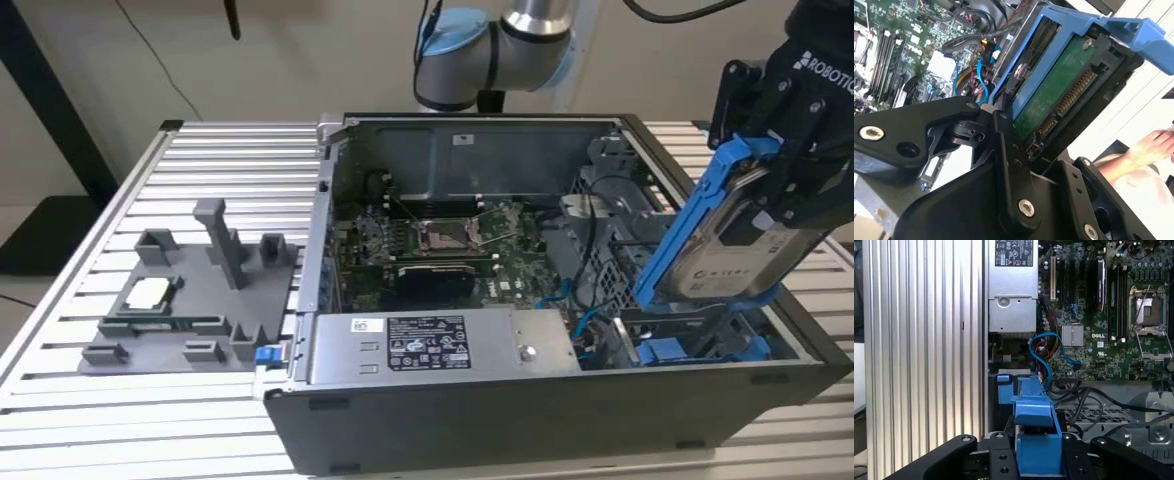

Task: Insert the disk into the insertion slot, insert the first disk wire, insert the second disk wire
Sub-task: 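Insert the disk into the insertion slot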

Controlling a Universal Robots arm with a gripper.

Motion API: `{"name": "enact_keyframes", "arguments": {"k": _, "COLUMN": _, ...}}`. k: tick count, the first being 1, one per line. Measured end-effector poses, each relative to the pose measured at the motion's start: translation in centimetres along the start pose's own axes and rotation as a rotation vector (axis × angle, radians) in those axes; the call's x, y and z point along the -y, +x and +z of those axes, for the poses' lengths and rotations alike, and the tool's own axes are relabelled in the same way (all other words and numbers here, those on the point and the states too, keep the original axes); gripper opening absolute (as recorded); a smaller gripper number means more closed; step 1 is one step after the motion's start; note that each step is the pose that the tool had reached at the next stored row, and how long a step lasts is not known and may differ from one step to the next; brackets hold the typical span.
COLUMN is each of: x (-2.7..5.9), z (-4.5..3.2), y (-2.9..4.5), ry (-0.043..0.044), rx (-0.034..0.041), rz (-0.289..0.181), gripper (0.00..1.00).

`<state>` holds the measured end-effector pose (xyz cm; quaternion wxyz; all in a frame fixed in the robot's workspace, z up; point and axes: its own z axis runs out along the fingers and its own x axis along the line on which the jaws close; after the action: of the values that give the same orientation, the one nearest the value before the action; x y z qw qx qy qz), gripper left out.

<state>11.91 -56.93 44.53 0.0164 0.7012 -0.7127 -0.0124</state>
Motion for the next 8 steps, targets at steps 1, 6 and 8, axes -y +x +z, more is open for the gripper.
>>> {"name": "enact_keyframes", "arguments": {"k": 1, "x": 0.0, "z": 0.01, "y": 0.0, "ry": 0.0, "rx": 0.0002, "rz": 0.0, "gripper": 0.33}}
{"name": "enact_keyframes", "arguments": {"k": 6, "x": 0.06, "z": 0.04, "y": 0.0, "ry": 0.0, "rx": 0.0002, "rz": 0.0, "gripper": 0.33}}
{"name": "enact_keyframes", "arguments": {"k": 8, "x": 0.1, "z": 0.06, "y": 0.0, "ry": 0.0, "rx": 0.0002, "rz": 0.0, "gripper": 0.33}}
